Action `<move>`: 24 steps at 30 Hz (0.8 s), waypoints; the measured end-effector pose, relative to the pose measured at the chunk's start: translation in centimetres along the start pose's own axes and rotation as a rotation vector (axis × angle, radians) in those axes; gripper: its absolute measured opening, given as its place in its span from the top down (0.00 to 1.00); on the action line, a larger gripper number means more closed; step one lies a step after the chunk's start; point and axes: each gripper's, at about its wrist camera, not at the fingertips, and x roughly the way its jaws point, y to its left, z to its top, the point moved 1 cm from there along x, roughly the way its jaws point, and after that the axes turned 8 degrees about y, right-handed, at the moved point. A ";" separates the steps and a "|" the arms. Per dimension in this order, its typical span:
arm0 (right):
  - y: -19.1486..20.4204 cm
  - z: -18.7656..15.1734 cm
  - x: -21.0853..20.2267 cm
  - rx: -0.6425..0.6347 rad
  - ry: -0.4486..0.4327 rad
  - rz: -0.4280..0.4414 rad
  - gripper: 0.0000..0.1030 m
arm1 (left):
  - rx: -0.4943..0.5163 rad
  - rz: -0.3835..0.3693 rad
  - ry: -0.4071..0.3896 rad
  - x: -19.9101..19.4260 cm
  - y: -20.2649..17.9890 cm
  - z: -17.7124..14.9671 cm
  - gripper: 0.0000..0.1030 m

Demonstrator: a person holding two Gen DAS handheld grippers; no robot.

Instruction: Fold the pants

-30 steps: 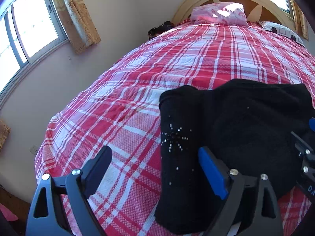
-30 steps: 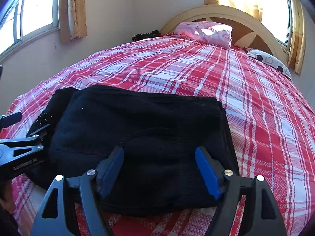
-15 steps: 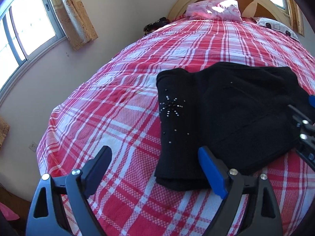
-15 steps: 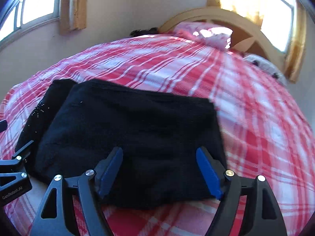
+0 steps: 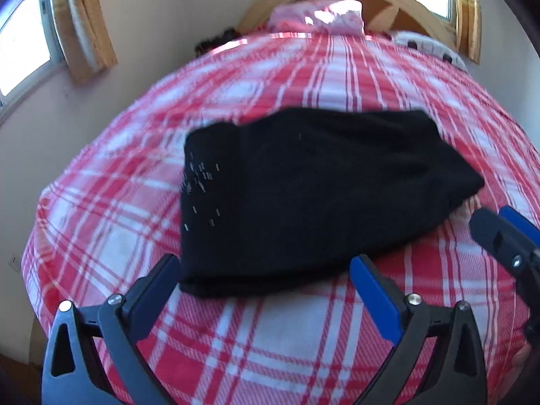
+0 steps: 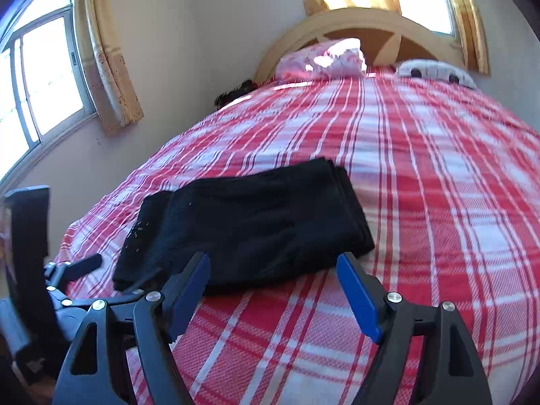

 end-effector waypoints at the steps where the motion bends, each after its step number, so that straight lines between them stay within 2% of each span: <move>1: -0.1 -0.1 0.0 0.018 0.022 0.018 0.23 | -0.002 0.002 0.019 0.2 -0.1 -0.2 0.00; 3: -0.5 -0.3 -0.2 0.052 0.043 0.039 0.23 | -0.017 0.009 0.029 0.0 0.0 -0.7 0.00; 5: -0.6 -0.6 -0.6 0.075 0.052 0.024 0.23 | -0.029 0.005 0.028 -0.4 0.1 -1.2 0.00; 8: -0.4 -1.1 -1.9 0.077 0.039 0.024 0.23 | -0.044 0.015 -0.023 -1.9 0.0 -2.2 0.00; 13: 0.9 -2.7 -5.9 -0.013 -0.099 0.018 0.22 | -0.057 0.018 -0.096 -4.5 -0.2 -3.6 0.00; 15: 1.7 -3.0 -7.5 -0.059 -0.148 -0.013 0.21 | -0.058 0.017 -0.111 -5.3 -0.3 -3.9 0.00; 19: 2.7 -3.5 -10.3 -0.103 -0.257 -0.129 0.21 | -0.059 0.026 -0.163 -6.9 -0.5 -4.5 0.00; 22: 2.8 -4.1 -12.1 -0.117 -0.333 -0.152 0.21 | -0.066 0.045 -0.220 -8.2 -0.4 -5.3 0.00; 24: 2.7 -4.4 -12.4 -0.119 -0.337 -0.169 0.21 | -0.072 0.048 -0.272 -9.0 -0.4 -5.7 0.00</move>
